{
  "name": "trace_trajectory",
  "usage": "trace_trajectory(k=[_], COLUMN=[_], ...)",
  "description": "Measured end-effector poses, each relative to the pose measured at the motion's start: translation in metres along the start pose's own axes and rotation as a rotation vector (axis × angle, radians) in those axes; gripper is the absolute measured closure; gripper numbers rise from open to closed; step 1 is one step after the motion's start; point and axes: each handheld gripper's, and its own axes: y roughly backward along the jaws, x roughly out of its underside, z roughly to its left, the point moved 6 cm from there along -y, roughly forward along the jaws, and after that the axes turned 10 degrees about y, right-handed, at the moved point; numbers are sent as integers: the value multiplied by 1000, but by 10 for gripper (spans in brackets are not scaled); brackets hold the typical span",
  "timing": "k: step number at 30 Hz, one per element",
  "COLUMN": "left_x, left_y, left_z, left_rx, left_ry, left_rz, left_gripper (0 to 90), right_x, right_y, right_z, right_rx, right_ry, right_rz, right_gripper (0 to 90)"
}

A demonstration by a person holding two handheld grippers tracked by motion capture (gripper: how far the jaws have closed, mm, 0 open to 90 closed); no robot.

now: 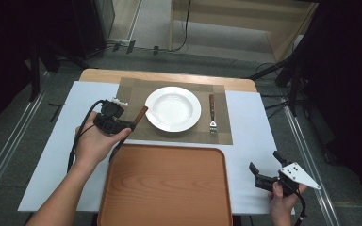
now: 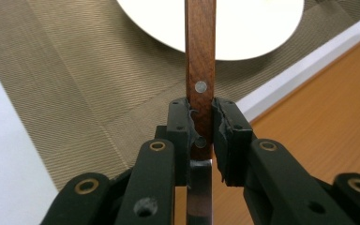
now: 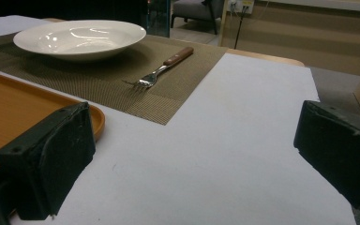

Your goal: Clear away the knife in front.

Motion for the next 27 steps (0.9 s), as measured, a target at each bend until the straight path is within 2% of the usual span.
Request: trace_trajectory(k=[15, 27], left_x=[27, 50], left_y=[7, 10], left_z=[-26, -37], left_rx=[48, 71], left_ry=[-24, -21], left_rz=[-8, -7], left_gripper=[762, 762], right_x=[-1, -1], right_y=[1, 1], right_z=[0, 0], right_rx=[-5, -5], right_ry=[4, 7], right_rz=[-10, -11], right_gripper=[0, 0])
